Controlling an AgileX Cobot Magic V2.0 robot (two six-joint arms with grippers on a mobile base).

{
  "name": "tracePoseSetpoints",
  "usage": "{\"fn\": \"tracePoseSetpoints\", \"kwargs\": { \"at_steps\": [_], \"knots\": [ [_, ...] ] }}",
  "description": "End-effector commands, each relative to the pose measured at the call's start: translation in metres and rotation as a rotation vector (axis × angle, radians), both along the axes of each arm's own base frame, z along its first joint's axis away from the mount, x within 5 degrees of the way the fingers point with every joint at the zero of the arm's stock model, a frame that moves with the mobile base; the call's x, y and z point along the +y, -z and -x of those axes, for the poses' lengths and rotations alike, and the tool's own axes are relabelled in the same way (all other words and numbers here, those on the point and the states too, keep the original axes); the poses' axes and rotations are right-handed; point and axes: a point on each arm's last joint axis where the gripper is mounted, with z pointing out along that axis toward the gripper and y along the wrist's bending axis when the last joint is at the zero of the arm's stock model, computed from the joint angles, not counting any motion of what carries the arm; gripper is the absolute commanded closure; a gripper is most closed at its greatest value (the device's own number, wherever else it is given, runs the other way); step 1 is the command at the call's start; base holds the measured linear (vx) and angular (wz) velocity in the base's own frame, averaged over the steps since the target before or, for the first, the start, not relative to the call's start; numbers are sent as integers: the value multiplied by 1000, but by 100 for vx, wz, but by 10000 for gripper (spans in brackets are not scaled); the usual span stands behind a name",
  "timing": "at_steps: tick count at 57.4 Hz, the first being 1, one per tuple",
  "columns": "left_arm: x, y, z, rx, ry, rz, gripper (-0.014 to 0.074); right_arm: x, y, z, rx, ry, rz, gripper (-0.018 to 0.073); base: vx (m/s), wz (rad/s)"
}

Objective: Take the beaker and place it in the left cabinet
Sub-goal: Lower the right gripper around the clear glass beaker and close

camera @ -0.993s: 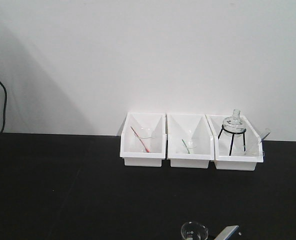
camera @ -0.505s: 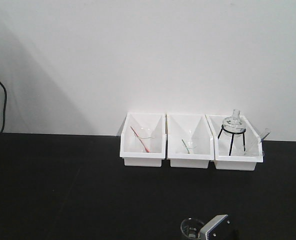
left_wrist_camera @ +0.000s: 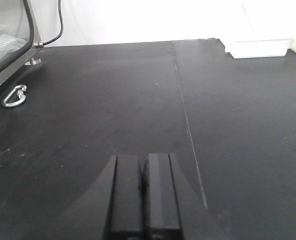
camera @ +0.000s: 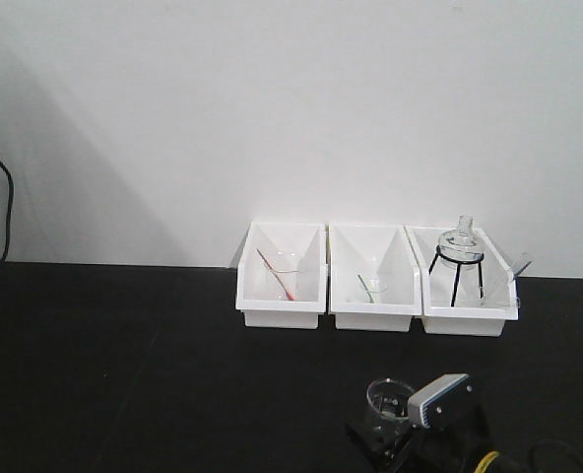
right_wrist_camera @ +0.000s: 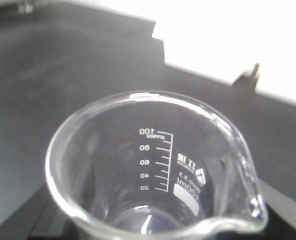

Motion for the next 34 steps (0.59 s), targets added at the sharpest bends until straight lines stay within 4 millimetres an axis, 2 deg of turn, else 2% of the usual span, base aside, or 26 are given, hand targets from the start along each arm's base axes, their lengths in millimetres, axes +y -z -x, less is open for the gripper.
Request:
{"fn": "tracePoseSetpoints", "kwargs": {
  "at_steps": [1,4,14,18,25,34],
  "knots": [
    [-1,-11,0,-108,15,11,593,2,-56,0,-126,-25,-27,460,0,0],
    [-1,-11,0,-108,15,11,593,4,-65,2,-114,-37,1,459,0,0],
    [-1,-11,0,-108,15,11,593,22,-129,7,-150,-36,42,456,0,0],
    [-1,-11,0,-108,15,11,593,32,-147,11,-163,-33,32,456,0,0],
    [-1,-11,0,-108,15,11,593,41,-163,16,-180,-34,46,456,0,0],
    [-1,-11,0,-108,15,11,593,47,-166,20,-194,-59,34,456,0,0]
  ]
}}
